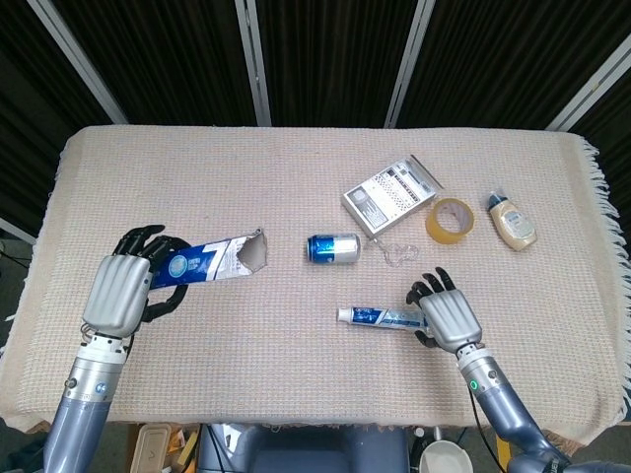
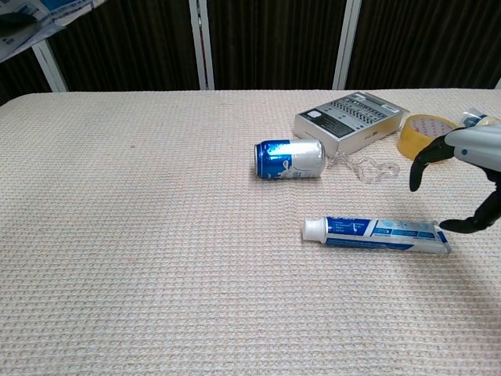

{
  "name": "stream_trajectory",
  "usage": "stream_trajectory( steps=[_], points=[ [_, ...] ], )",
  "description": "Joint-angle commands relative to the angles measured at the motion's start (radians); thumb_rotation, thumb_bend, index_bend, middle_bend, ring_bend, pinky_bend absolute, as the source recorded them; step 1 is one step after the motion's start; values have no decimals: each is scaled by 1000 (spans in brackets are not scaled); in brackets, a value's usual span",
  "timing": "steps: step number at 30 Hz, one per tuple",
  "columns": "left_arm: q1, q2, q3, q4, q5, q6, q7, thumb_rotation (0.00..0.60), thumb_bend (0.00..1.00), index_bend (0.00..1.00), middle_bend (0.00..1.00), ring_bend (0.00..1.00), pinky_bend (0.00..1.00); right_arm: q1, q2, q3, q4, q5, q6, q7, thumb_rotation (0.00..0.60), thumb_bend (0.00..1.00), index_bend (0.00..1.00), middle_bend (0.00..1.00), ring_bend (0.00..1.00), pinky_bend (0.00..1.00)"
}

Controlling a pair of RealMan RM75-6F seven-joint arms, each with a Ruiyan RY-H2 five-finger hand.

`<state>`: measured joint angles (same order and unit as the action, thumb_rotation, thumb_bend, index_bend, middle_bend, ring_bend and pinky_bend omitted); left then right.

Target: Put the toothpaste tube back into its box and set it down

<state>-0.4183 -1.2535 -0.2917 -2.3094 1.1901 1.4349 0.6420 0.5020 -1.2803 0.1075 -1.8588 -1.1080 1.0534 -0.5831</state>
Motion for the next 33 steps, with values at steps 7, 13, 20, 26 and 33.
stream_trajectory(
  steps=[7,13,20,26,33],
  points=[
    [-1,28,7,-13,17,21,-14,600,382,333,355,175,168,31,-111,-14,171,19,-37,62,600,271,376,269,135,0],
    [-2,37,9,-13,14,29,-29,600,383,334,355,175,168,29,-118,-23,194,22,-39,87,600,271,375,273,136,0],
    [-5,30,27,11,16,31,-38,600,382,335,355,175,168,27,-117,-34,194,20,-33,97,600,271,376,299,144,0],
    [-12,17,34,30,15,39,-30,600,382,342,355,175,168,24,-127,-46,185,18,-27,99,600,271,376,306,144,0],
    [-18,2,43,50,13,39,-35,600,382,342,355,175,168,41,-169,-43,196,37,-29,67,600,270,376,318,144,0]
  ],
)
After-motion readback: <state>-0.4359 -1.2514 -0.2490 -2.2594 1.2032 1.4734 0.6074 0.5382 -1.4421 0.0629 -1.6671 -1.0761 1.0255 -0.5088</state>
